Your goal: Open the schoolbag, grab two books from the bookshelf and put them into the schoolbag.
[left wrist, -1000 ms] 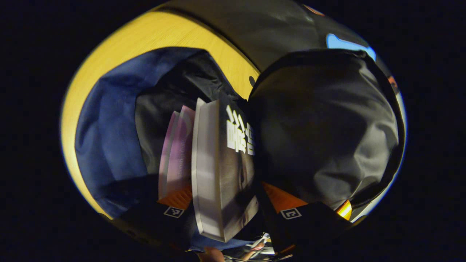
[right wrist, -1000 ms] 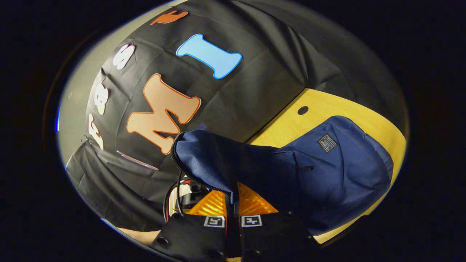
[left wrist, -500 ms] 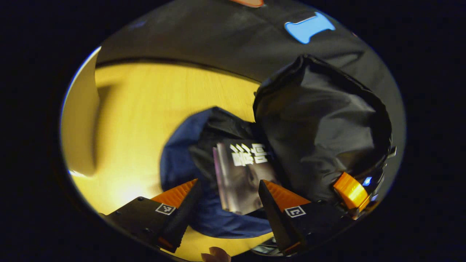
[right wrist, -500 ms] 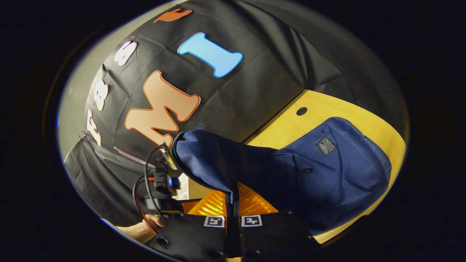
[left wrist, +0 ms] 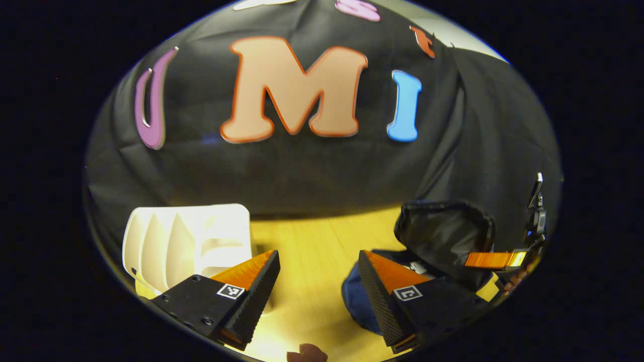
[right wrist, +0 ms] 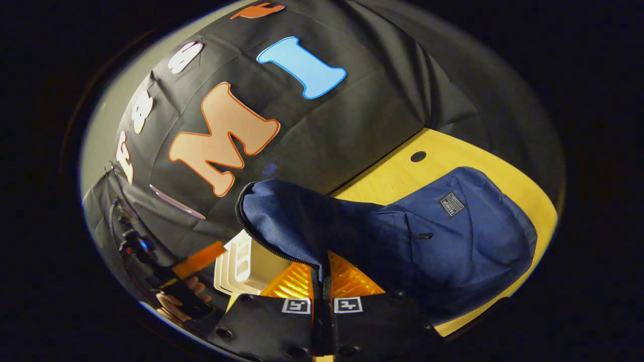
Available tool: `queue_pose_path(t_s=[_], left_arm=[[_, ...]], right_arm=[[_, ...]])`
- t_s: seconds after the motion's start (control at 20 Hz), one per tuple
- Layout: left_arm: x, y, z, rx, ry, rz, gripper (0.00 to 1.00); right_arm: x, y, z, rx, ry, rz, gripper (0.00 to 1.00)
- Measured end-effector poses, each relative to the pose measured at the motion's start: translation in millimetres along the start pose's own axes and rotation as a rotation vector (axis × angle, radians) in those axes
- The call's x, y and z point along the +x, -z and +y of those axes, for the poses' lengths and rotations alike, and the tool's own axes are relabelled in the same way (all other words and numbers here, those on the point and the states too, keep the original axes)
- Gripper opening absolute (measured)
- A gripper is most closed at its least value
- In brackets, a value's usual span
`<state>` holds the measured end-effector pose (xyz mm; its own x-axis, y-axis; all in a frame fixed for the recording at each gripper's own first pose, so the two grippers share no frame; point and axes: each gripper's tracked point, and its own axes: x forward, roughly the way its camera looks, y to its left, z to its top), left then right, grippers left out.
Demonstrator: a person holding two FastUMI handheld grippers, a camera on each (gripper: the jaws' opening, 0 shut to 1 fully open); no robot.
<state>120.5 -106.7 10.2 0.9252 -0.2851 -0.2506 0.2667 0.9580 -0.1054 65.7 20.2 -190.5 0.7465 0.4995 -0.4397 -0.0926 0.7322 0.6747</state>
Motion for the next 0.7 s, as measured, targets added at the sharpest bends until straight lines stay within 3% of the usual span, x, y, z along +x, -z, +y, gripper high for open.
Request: queue_pose_path(t_s=[0.15, 0.2, 0.3, 0.35, 0.4, 0.5, 0.6, 0.65, 0.7], left_arm=[[-26, -15, 21, 0.031, -0.087, -0.074, 0.91], [-35, -18, 30, 0.034, -0.112, -0.093, 0.87], [-50, -19, 41, 0.024, -0.141, -0.115, 0.9], [-54, -16, 44, 0.018, -0.155, -0.114, 0.87], [-60, -16, 48, 0.014, -0.162, -0.121, 0.91], [-70, -10, 55, 0.014, -0.177, -0.113, 0.88], [-81, -7, 59, 0.017, -0.191, -0.109, 0.91], [-84, -7, 60, 0.016, -0.191, -0.112, 0.88], [-89, -7, 59, 0.016, -0.191, -0.113, 0.92]], right_arm=[[2, 5, 3, -0.053, 0.03, 0.0, 0.02], [3, 6, 5, -0.071, 0.037, -0.003, 0.04], [5, 10, 11, -0.108, 0.037, -0.003, 0.08], [5, 13, 17, -0.127, 0.039, 0.001, 0.24], [5, 13, 21, -0.157, 0.05, -0.009, 0.4], [3, 14, 29, -0.245, 0.074, -0.032, 0.72], [0, 16, 48, -0.327, 0.073, -0.051, 0.99], [-3, 17, 61, -0.369, 0.065, -0.06, 0.99], [-8, 19, 77, -0.403, 0.041, -0.069, 0.96]])
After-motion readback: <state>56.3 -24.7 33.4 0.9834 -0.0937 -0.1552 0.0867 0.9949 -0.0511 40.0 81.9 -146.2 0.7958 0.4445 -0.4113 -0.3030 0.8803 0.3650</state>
